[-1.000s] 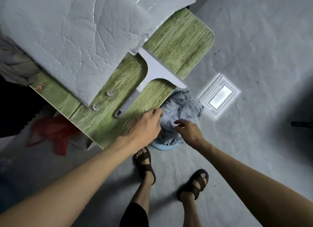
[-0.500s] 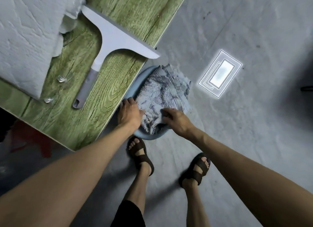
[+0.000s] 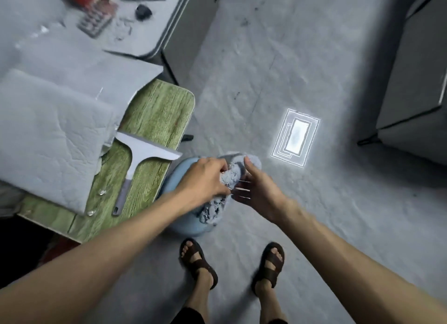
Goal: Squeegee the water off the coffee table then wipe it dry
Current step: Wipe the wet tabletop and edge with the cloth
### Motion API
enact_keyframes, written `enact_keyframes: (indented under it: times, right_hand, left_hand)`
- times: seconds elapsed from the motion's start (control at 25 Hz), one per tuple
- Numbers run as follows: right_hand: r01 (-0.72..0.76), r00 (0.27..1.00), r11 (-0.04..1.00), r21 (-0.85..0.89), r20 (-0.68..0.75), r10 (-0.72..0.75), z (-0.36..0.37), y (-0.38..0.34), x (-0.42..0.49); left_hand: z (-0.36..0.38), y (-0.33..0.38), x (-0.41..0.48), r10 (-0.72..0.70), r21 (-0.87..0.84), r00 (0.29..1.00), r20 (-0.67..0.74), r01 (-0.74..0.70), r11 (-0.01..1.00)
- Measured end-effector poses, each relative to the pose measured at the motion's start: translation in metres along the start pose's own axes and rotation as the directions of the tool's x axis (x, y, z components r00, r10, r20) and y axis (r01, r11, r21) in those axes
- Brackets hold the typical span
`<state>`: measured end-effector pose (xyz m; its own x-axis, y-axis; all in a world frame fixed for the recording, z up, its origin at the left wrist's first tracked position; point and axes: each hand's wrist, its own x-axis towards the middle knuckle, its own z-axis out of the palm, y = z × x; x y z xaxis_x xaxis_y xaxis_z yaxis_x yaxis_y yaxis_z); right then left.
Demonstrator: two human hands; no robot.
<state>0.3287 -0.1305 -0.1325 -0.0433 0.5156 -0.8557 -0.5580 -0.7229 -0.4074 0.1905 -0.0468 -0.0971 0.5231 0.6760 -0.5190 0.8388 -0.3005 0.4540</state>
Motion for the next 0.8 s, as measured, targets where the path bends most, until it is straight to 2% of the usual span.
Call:
enact_keyframes:
  times: [0.12, 0.28, 0.4, 0.52, 0.64, 0.8]
  right_hand:
    - [0.052, 0.997, 0.984, 0.168, -0.071, -0.041, -0.013, -0.061, -0.075]
    - [0.186, 0.966, 0.976, 0.118, -0.206, -0.159, -0.054, -0.15, -0.203]
    - [0.293, 0.927, 0.951, 0.101, -0.275, -0.257, -0.106, -0.199, -0.284]
    - [0.361, 0.896, 0.922, 0.138, -0.325, -0.302, -0.165, -0.227, -0.327]
    - [0.379, 0.872, 0.897, 0.23, -0.414, -0.262, -0.233, -0.238, -0.337]
    - [0.349, 0.791, 0.898, 0.268, -0.597, -0.129, -0.337, -0.254, -0.326]
  left_hand:
    - [-0.055, 0.092, -0.015, 0.098, 0.065, 0.993, 0.072, -0.102, 0.993]
    - [-0.121, 0.244, -0.052, 0.24, 0.1, 0.96, 0.147, -0.256, 0.961]
    - [-0.151, 0.337, -0.068, 0.332, -0.048, 0.928, 0.171, -0.328, 0.943]
    - [-0.158, 0.404, -0.058, 0.377, -0.247, 0.919, 0.117, -0.341, 0.907]
    - [-0.146, 0.462, -0.02, 0.361, -0.226, 0.928, 0.096, -0.333, 0.916]
    - [-0.112, 0.539, 0.076, 0.41, -0.156, 0.876, 0.254, -0.382, 0.911]
